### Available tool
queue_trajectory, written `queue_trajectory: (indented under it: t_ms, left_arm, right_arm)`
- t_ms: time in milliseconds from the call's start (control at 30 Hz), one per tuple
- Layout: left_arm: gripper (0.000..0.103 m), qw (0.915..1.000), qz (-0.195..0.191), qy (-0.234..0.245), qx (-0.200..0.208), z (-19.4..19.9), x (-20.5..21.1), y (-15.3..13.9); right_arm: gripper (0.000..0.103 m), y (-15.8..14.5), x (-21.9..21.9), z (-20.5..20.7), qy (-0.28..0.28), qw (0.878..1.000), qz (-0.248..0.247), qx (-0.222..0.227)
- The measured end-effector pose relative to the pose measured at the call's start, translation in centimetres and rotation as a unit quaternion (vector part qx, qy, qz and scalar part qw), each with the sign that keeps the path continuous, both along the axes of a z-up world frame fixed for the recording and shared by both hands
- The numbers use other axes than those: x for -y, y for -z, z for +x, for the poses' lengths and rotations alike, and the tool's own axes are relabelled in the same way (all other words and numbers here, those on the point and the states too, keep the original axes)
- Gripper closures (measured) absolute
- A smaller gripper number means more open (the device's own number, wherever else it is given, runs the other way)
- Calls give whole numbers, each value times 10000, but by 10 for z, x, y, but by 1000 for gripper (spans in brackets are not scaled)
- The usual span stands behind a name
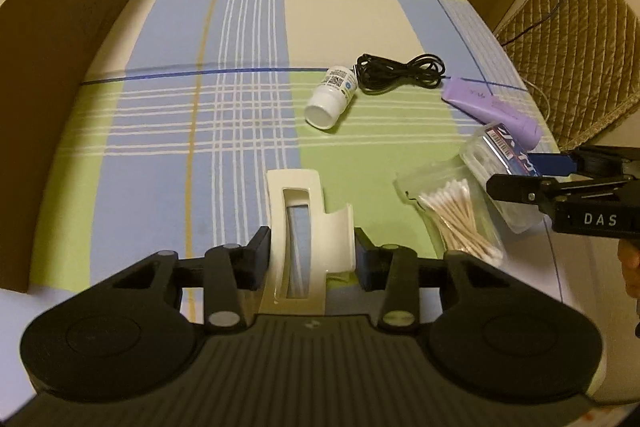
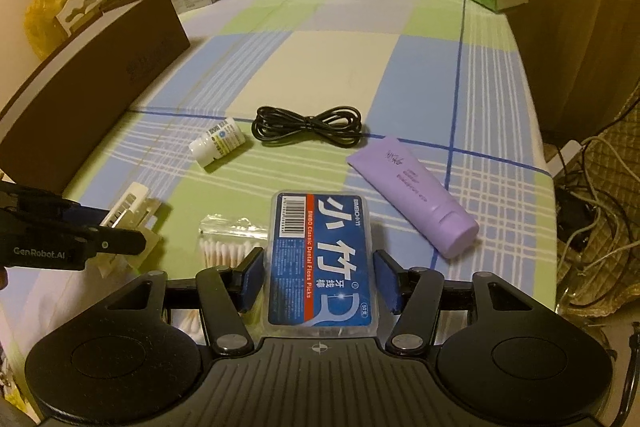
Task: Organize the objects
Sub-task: 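Carry clip and floss box into the cardboard box and open both grippers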
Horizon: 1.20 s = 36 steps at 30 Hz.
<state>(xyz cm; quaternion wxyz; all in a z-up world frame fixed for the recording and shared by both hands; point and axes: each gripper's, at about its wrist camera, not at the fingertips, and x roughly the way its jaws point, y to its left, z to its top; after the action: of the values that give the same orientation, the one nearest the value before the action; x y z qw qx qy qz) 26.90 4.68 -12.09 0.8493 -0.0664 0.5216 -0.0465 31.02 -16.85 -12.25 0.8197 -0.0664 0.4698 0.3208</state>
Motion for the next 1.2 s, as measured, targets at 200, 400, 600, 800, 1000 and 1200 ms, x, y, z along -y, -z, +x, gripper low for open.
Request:
queue_trajectory:
  t_ms: [200,400,600,800,1000,1200]
  left_arm:
    - [67,9999,-88,-35,94,-8,-8,-12]
    - [67,9991,-201,-111,359,-21,-21,-39]
    - [67,9973,-247,-266,637,-36,-46,-72]
    - [67,9942,-214,-480,936,-51,-81,-103]
    - [67,9912,-145,-717,1105,-65,-120,-121]
    - [67,9880,-74,-904,1249,-77,-161,-135]
  right_arm:
    - [48,-16,-7,-11,-40,9999,84,91]
    - [48,-37,-27,-24,-226,9990,265,266]
    - [48,-59,-56,-38,-497,9967,444,472]
    - [48,-78,-97,-53,-810,9926,623,650]
    - [48,-92,-144,-68,-1121,9876,797,751]
    - [48,-101,-196,-83,-1399,9822,1003,757]
